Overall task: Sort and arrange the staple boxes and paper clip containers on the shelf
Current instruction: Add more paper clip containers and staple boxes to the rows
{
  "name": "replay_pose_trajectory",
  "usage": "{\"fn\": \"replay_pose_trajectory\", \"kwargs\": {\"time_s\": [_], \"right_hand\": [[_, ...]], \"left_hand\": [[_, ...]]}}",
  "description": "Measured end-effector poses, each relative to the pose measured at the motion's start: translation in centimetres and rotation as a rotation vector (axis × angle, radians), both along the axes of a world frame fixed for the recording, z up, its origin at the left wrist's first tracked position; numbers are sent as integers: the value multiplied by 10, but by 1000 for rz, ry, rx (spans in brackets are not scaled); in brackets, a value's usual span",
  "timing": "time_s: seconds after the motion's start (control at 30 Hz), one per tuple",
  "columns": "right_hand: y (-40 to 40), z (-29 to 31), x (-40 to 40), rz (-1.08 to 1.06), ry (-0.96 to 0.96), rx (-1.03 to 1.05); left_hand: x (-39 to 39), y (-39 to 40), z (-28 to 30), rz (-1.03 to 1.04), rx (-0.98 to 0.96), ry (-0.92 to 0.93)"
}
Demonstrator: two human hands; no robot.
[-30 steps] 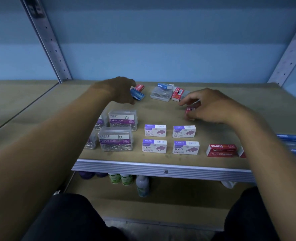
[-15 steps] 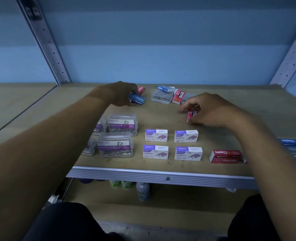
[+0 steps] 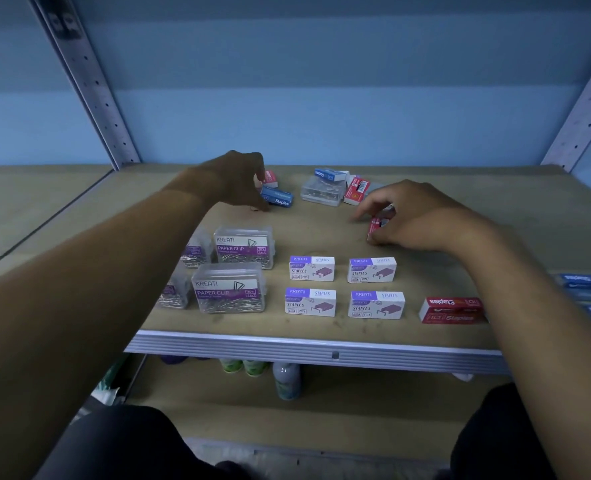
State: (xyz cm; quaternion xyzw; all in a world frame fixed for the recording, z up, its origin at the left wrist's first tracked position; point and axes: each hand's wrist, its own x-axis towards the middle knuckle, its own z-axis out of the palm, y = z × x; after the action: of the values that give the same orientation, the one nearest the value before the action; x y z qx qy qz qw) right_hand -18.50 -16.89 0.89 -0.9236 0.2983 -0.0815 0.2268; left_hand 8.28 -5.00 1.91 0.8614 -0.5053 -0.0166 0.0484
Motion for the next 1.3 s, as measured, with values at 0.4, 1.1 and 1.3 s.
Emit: {"fn": "replay_pose_trajectory", "kwargs": {"time_s": [0.4,1.1,1.3], "right_hand": [[5,2,4,-43,-189,82],[18,6,16,-144,-72,-29],[19,3,16,-153,-2,-44]], "left_hand": [[-11,4,9,-25,-98,17],[-98,-9,42,90,170,235],[-112,-16,31,97,228,266]]}}
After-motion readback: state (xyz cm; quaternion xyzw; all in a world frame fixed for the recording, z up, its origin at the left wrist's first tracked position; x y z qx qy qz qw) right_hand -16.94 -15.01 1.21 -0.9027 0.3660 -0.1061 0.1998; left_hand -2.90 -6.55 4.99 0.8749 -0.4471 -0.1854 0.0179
